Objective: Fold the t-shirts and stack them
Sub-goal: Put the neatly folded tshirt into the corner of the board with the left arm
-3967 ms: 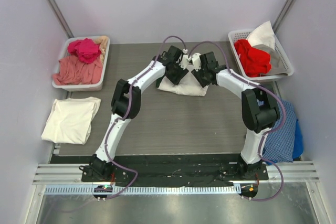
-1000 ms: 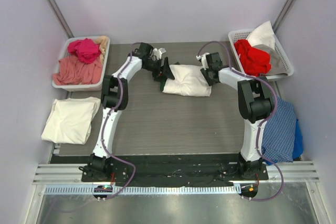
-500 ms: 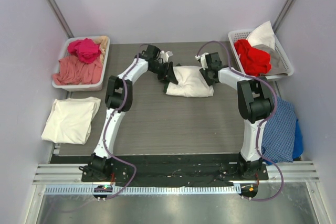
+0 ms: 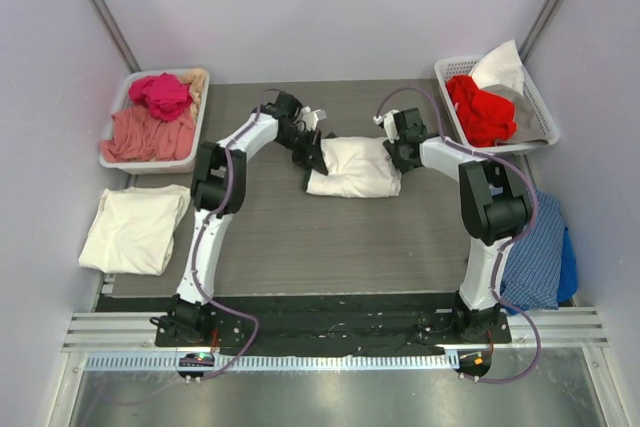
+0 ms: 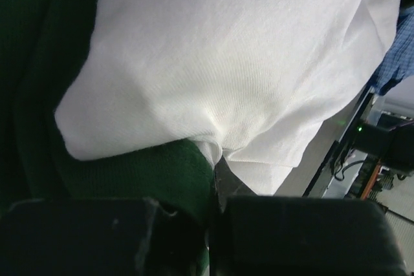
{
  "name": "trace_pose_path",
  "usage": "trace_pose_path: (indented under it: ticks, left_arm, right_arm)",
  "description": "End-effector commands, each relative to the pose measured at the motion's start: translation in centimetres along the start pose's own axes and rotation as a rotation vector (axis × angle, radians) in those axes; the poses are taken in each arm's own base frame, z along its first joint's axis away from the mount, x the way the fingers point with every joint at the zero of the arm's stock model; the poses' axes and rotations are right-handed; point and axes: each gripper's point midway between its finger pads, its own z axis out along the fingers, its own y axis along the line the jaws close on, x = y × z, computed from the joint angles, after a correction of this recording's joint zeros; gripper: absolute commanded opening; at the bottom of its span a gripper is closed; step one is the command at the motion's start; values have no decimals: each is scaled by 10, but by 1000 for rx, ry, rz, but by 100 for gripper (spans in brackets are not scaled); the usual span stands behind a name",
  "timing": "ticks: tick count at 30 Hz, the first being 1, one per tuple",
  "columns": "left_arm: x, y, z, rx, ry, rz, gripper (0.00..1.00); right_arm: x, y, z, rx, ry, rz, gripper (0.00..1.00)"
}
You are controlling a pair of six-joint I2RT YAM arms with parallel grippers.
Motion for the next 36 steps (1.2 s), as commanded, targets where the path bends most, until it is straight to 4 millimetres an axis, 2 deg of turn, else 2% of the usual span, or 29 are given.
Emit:
trace_pose_path:
  ticks: [1, 2, 3, 5, 7, 8, 9, 10, 11, 12, 14, 15, 16, 22, 29, 35, 36]
  left_arm:
    - [44, -1, -35, -120, 97, 41, 0]
    - [43, -11, -50, -146, 80, 69, 0]
    - [57, -9, -52, -155, 109, 51, 0]
    - [69, -14, -69, -188, 113, 87, 0]
    - [75, -12, -83, -231, 99, 102, 0]
    - [88, -8, -86, -245, 113, 90, 0]
    - [86, -14, -100, -275, 81, 117, 0]
    - [89, -12, -108, -293, 75, 113, 0]
    - [100, -8, -113, -310, 84, 111, 0]
    - [99, -14, -126, -326, 55, 129, 0]
    - [108, -5, -143, -379, 42, 121, 0]
    - [108, -11, -157, -395, 17, 137, 0]
    - [109, -4, -170, -434, 2, 126, 0]
    - [120, -3, -230, -566, -67, 145, 0]
    - [154, 4, -269, -685, -47, 165, 0]
    - [188, 23, -299, -833, 16, 211, 0]
    - [192, 27, -311, -868, 5, 201, 0]
  right_arm:
    - [-15, -20, -43, 62, -79, -19, 46]
    - [-11, -20, -47, 69, -75, -19, 46]
    - [-16, -25, -58, 83, -98, -12, 45]
    - [-12, -28, -65, 95, -95, -14, 45]
    - [-12, -32, -74, 113, -105, -14, 45]
    - [-8, -32, -76, 112, -100, -15, 46]
    - [-7, -32, -78, 115, -99, -13, 45]
    - [-7, -34, -82, 119, -107, -10, 45]
    - [-3, -32, -82, 117, -100, -12, 45]
    - [-2, -32, -84, 116, -102, -12, 45]
    - [1, -32, -87, 120, -102, -12, 45]
    - [3, -32, -88, 120, -100, -9, 45]
    - [4, -31, -90, 117, -100, -8, 45]
    - [11, -28, -91, 107, -90, 0, 45]
    - [13, -25, -94, 91, -95, 9, 45]
    - [15, -23, -95, 82, -97, 8, 45]
    - [15, -22, -96, 79, -95, 8, 45]
